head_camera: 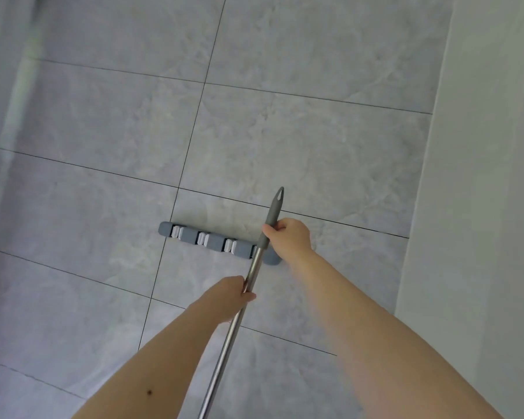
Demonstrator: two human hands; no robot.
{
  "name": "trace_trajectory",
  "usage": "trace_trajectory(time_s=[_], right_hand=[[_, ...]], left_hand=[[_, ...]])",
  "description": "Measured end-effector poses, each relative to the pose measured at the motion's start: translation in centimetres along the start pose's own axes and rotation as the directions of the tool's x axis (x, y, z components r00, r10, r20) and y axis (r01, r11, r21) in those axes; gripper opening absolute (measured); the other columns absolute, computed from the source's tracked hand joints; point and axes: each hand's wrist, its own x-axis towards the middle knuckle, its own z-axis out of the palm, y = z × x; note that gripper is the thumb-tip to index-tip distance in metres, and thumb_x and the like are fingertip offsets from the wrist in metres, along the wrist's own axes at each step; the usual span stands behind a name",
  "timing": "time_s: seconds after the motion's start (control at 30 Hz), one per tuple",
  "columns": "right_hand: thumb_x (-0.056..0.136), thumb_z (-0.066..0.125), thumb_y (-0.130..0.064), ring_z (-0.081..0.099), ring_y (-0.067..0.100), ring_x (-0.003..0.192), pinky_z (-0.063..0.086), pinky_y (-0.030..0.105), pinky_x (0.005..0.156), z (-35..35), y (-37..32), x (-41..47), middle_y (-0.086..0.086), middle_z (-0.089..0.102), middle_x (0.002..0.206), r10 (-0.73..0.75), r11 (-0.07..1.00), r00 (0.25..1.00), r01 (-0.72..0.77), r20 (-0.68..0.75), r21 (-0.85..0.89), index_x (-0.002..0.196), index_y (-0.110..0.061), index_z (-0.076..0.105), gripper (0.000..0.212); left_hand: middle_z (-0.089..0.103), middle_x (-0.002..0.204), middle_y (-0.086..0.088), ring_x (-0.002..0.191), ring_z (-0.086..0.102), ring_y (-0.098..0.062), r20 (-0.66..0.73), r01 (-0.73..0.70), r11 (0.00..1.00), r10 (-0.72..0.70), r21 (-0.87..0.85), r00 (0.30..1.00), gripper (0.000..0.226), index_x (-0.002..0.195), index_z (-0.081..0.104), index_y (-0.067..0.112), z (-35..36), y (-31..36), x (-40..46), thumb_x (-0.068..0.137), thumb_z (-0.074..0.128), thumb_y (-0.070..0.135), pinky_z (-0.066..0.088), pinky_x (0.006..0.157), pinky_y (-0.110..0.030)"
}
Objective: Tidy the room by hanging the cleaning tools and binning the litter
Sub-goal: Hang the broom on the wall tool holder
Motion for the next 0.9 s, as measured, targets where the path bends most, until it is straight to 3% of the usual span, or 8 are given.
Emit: trace_trajectory(time_s=[0.1,0.2,0.4,0.53,0.6,0.7,0.83,0.9], right_hand=[[0.085,0.063,-0.029,0.059,0.020,0.072,0.045,0.027,0.067,0.3,0.5,1.8,0.002,0.062,0.069,-0.009,1.000,1.000,0.009,0.000,-0.008,0.068,-0.013,0.063,0.023],[0.085,0.063,-0.031,0.059,0.019,0.073,0.048,0.029,0.070,0.8,1.3,3.3,0.000,0.063,0.071,-0.011,1.000,1.000,0.010,-0.005,-0.013,0.083,-0.006,0.070,0.026],[0.087,0.061,-0.031,0.062,0.022,0.078,0.053,0.037,0.079,1.8,2.5,6.5,0.003,0.066,0.078,-0.023,0.999,1.000,0.024,0.018,-0.045,0.084,-0.006,0.070,0.026],[0.090,0.058,-0.032,0.059,0.021,0.078,0.048,0.032,0.072,2.7,3.5,7.5,0.003,0.064,0.082,-0.035,0.996,0.999,0.037,0.023,-0.081,0.091,-0.007,0.067,0.027],[0.090,0.057,-0.035,0.058,0.019,0.077,0.044,0.029,0.069,3.0,3.8,7.8,0.000,0.062,0.080,-0.056,0.992,0.998,0.056,0.008,-0.114,0.091,-0.011,0.065,0.025],[0.090,0.058,-0.036,0.058,0.020,0.080,0.044,0.029,0.070,3.1,3.8,7.8,0.000,0.062,0.082,-0.068,0.988,0.998,0.066,-0.009,-0.140,0.091,-0.012,0.065,0.025],[0.089,0.061,-0.035,0.062,0.024,0.086,0.039,0.028,0.067,3.4,4.5,7.8,0.004,0.066,0.087,-0.011,0.989,0.999,0.006,-0.035,-0.146,0.083,-0.014,0.064,0.023],[0.088,0.062,-0.036,0.060,0.022,0.082,0.039,0.027,0.067,3.4,4.6,8.2,0.002,0.065,0.084,-0.008,0.990,0.999,0.002,-0.041,-0.139,0.087,-0.014,0.067,0.023]], left_hand=[[0.043,0.071,0.006,0.078,0.051,-0.020,0.016,0.027,0.999,-0.027,-0.019,1.000,0.029,0.072,0.043,0.017,0.4,-0.8,2.0,0.093,0.055,0.032,0.041,0.072,-0.026],[0.042,0.071,0.007,0.076,0.050,-0.019,-0.008,0.028,1.000,-0.028,0.005,1.000,0.024,0.085,0.047,0.012,1.2,-0.9,3.8,0.092,0.056,0.033,0.040,0.070,-0.024],[0.035,0.067,0.012,0.077,0.048,-0.015,-0.094,-0.012,0.987,0.028,0.163,0.995,0.021,0.085,0.042,0.019,2.5,-1.0,7.1,0.096,0.046,0.036,0.035,0.069,-0.023],[0.035,0.066,0.011,0.068,0.046,-0.013,-0.075,0.008,0.975,0.009,0.224,0.997,0.034,0.066,0.035,0.023,2.6,-1.6,8.0,0.096,0.048,0.034,0.031,0.056,-0.020],[0.037,0.065,0.010,0.062,0.047,-0.013,-0.061,0.005,0.971,0.010,0.238,0.998,0.027,0.075,0.043,0.018,2.2,-1.6,8.5,0.095,0.050,0.035,0.034,0.062,-0.022],[0.042,0.067,0.007,0.075,0.054,-0.020,-0.055,0.009,0.967,0.005,0.256,0.998,0.021,0.089,0.056,0.014,1.9,-1.4,8.6,0.095,0.050,0.034,0.036,0.069,-0.024],[0.043,0.072,0.003,0.097,0.061,-0.024,-0.087,0.055,0.970,-0.036,0.238,0.996,0.023,0.077,0.046,0.017,3.3,-1.6,8.9,0.097,0.047,0.029,0.033,0.071,-0.022],[0.055,0.093,-0.004,0.100,0.061,-0.023,-0.103,0.044,0.971,-0.020,0.234,0.994,0.021,0.098,0.056,0.011,3.3,-1.7,9.3,0.097,0.047,0.030,0.038,0.073,-0.024]])
